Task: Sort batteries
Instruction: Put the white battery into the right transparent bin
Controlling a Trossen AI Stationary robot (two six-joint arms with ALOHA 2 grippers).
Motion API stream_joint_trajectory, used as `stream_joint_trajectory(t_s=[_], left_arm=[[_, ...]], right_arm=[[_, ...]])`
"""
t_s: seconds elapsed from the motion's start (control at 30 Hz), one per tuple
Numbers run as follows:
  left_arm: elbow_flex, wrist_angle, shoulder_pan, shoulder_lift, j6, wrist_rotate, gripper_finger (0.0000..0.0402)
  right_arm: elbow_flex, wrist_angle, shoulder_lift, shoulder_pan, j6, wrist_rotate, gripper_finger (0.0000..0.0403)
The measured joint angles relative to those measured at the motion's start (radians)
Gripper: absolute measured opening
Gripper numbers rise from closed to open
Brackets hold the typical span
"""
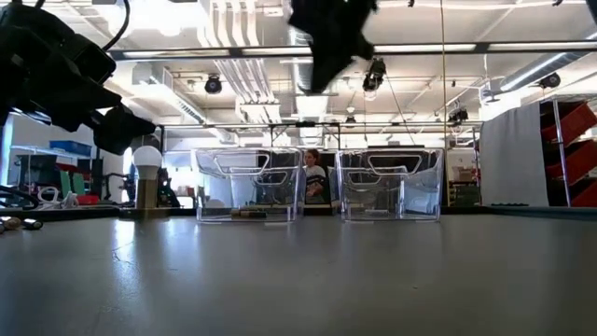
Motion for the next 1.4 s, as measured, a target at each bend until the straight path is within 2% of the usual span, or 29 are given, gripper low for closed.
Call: stream_joint_trajectory(t_s=[0.17,0.23,0.43,0.5,0.73,1.4], left_arm=[[0.0,0.0,0.0,0.003,0.0,0.0,0.0284],[0.0,0.0,0.0,0.003,0.0,0.0,0.0284],[0.0,0.0,0.0,0.003,0.0,0.0,0.0284],[0.0,0.0,0.0,0.003,0.0,0.0,0.0284],[0.0,-0.001,0.0,0.003,0.0,0.0,0.0284],[0.0,-0.001,0.0,0.003,0.0,0.0,0.0284]], right_arm=[[-0.17,0.016,-0.083,-0.148,0.093,-0.006,0.003],[-0.233,0.033,-0.093,-0.208,0.12,-0.04,0.003],[-0.345,0.154,-0.05,-0.363,0.122,-0.35,0.0029],[-0.348,0.161,-0.024,-0.397,0.127,-0.404,0.0029],[-0.319,0.162,0.048,-0.475,0.179,-0.413,0.0029],[-0.308,0.168,0.161,-0.534,0.18,-0.409,0.0029]])
